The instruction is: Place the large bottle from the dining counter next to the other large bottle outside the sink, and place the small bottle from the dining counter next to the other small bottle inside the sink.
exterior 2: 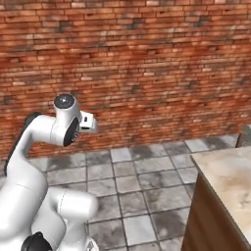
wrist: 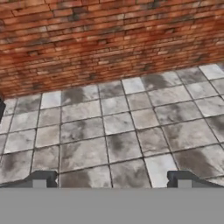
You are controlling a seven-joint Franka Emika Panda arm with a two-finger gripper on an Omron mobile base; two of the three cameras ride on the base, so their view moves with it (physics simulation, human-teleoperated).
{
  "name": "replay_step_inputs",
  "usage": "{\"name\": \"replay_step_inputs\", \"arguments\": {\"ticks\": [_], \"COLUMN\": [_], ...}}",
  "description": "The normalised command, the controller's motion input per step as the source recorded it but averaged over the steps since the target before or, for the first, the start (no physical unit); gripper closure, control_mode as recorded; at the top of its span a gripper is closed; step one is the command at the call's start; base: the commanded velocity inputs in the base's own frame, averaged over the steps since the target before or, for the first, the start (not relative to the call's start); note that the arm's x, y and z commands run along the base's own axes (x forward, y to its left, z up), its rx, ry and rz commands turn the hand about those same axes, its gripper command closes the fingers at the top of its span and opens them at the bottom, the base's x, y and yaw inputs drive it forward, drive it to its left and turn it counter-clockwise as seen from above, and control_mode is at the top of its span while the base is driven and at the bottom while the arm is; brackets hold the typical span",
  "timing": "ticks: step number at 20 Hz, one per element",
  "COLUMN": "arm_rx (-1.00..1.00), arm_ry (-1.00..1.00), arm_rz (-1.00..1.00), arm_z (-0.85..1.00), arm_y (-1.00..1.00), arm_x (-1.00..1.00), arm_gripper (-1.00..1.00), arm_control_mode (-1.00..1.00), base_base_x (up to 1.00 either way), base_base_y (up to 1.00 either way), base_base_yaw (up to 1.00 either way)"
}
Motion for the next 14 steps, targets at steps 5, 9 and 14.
{"name": "replay_step_inputs", "arguments": {"ticks": [5,9,14], "arm_rx": [0.0,0.0,0.0], "arm_ry": [0.0,0.0,0.0], "arm_rz": [0.0,0.0,0.0], "arm_z": [0.0,0.0,0.0], "arm_y": [0.0,0.0,0.0], "arm_x": [0.0,0.0,0.0], "arm_gripper": [-1.0,-1.0,-1.0], "arm_control_mode": [1.0,1.0,1.0], "base_base_x": [0.88,0.97,0.89], "base_base_y": [0.65,0.65,0.64], "base_base_yaw": [-0.43,-0.42,-0.43]}}
